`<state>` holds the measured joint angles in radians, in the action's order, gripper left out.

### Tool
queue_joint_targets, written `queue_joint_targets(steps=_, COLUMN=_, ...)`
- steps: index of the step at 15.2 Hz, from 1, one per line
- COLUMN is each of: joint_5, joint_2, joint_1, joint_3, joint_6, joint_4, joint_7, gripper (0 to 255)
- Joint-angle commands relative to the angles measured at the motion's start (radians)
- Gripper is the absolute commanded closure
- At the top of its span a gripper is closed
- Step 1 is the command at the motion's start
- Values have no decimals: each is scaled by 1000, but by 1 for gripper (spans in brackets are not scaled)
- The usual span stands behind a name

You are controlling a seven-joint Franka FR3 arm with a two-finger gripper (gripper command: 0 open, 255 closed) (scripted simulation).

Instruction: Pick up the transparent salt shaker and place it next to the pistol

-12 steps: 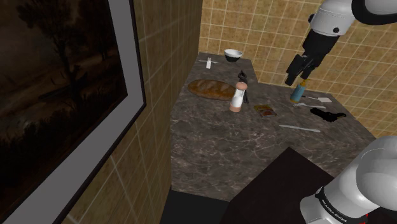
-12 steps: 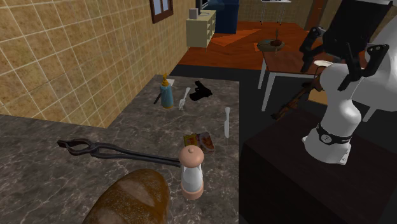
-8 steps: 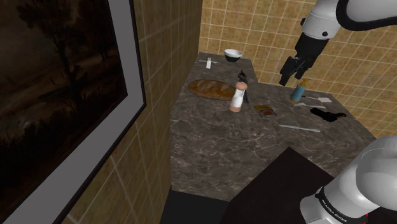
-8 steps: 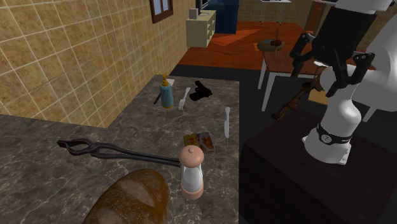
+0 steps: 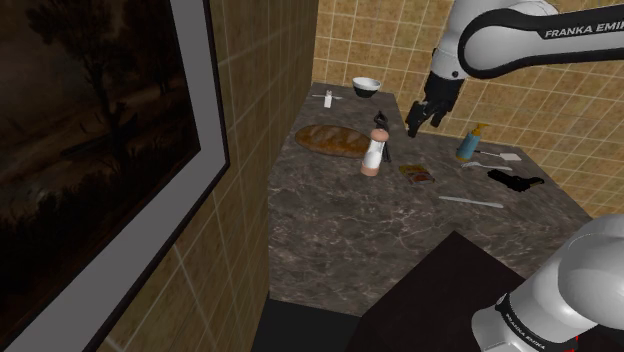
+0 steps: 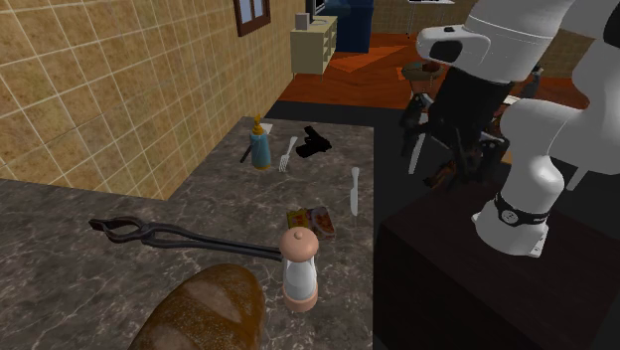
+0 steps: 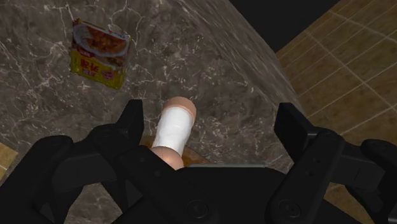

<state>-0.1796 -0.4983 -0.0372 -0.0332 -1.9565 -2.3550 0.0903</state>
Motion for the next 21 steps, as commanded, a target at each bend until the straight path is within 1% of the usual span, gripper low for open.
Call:
queue_joint_targets(steps=1, joint_5=-21, joint_2=68, joint_1=-10, joint_3=-7, joint_6=-56, joint_4=20, joint_7=-3, gripper=0)
queue_joint_targets(steps=8, joint_5=-87, joint_2=324, joint_1=-37, joint_3=-21, joint_6=-207, joint_4=142, joint_7=11, gripper=0)
queue_joint_targets(steps=15, joint_5=-147, joint_2=585, joint_1=-57, joint_3=-37, joint_6=-301, joint_4=329, joint_7=27, gripper=0)
queue_joint_targets(steps=16, joint_5=-148, joint_2=586, joint_1=-57, joint_3=-38, joint_6=-301, joint_4=331, joint_7=27, gripper=0)
queue_joint_targets(steps=21, joint_5=-156, joint_2=626, joint_1=-66, joint_3=-45, joint_6=-359, joint_4=315, joint_7=32, gripper=0)
